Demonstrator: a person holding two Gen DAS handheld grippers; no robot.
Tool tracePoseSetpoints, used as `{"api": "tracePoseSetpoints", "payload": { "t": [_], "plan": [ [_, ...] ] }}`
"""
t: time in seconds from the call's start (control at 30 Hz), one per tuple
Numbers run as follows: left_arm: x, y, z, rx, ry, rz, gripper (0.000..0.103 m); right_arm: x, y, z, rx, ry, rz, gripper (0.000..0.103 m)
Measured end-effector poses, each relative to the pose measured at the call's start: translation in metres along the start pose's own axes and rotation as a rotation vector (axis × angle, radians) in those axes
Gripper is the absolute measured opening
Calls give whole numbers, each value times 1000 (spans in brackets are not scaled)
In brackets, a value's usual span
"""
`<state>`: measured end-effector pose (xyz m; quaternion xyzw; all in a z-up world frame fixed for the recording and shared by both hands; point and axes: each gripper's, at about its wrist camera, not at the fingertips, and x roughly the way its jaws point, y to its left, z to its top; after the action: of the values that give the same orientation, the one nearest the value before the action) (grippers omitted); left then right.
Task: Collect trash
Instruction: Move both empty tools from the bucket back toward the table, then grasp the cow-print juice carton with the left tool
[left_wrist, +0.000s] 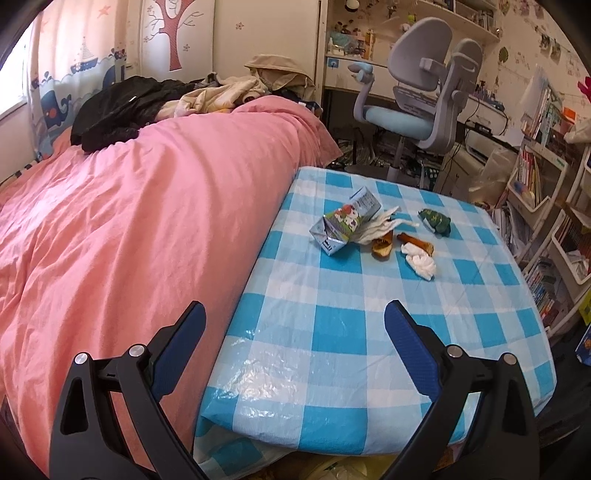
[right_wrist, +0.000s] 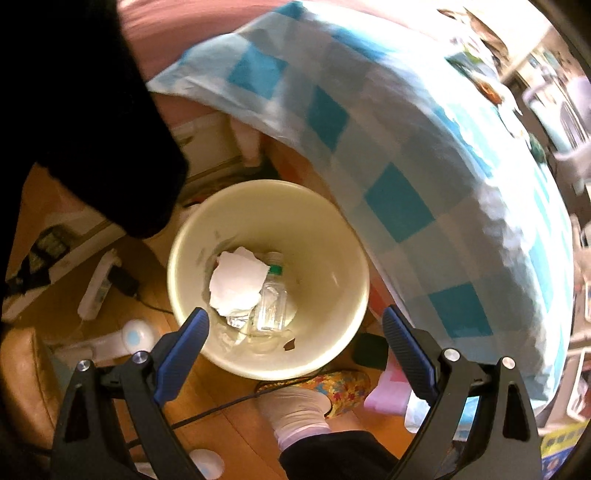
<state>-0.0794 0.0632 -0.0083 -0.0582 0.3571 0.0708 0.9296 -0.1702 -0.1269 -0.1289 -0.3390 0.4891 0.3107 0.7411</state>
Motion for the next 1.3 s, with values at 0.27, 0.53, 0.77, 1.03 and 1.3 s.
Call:
{"api": "tracePoseSetpoints", "payload": {
  "t": [0.27,0.53,0.77,1.03,1.3],
  "plan": [
    [20,-5,28,146,0,63,94,12,-14,1,103,15,5,91],
    [33,23,49,99,21,64,94,20,-17,2,120,1,-6,91],
    [65,40,59,170,82,107,94,29,0,7,55,-12,10,91],
    [67,57,66,119,55,125,94,29,3,21,71,-52,57,91],
    [80,44,70,84,32,95,94,7,-4,31,98,-141,73,91]
  ]
}}
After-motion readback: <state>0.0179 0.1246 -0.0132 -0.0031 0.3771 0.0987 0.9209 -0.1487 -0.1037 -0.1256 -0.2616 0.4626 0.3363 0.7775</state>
